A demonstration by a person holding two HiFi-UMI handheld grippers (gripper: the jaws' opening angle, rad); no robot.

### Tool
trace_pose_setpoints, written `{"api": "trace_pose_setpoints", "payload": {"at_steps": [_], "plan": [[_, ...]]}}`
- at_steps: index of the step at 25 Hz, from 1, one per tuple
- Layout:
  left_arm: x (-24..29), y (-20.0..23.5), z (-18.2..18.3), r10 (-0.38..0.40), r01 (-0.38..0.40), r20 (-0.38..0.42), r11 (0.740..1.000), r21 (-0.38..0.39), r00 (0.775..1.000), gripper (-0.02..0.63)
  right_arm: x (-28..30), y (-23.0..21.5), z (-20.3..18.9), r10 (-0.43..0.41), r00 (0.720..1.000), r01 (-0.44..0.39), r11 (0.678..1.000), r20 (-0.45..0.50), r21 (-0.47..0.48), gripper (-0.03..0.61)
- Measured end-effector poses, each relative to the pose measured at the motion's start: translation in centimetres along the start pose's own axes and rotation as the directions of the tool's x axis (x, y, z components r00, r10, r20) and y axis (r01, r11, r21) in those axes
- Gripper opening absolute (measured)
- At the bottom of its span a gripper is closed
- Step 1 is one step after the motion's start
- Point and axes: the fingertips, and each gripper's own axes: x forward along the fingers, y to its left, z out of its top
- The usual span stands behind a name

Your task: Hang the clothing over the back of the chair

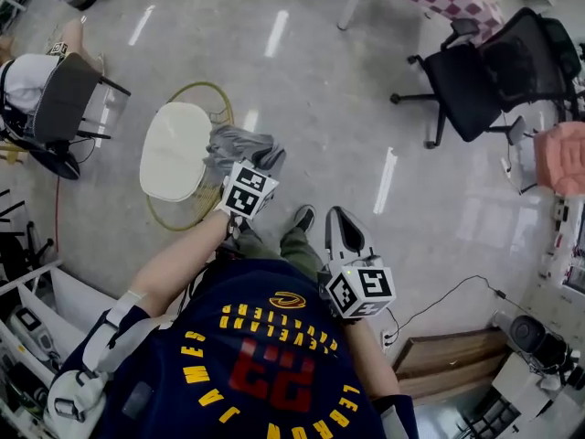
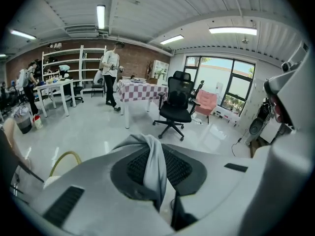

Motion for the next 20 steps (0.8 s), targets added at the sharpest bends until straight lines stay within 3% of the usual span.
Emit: {"api": "trace_pose_setpoints", "payload": {"at_steps": [6,12,16,20], "plan": [[3.6,0.1,-2.3,0.027,-0.03,-0.089,0.999,-0.024,0.996,0.037,-1.2,-3.3,-0.1,-0.039,0.999,0.039,0.999,-0.009,0.033,0.008],[6.1,-0.6,-6.7,-0.015,0.005,-0.233,0.999,-0.046,0.972,0.04,-1.9,-5.4,-0.2,-0.061,0.998,0.062,0.997,-0.024,0.046,0.008],[6.5,-0.6,-7.6,-0.02,-0.001,-0.253,0.997,-0.082,0.967,0.076,-1.4,-6.0,0.3,-0.05,0.998,0.052,0.998,-0.034,0.033,0.008],[5.7,-0.9,-7.5,-0.014,-0.003,-0.255,0.998,-0.068,0.967,0.15,-0.1,-5.1,0.6,-0.011,0.999,0.011,1.0,-0.044,0.005,0.008]]}}
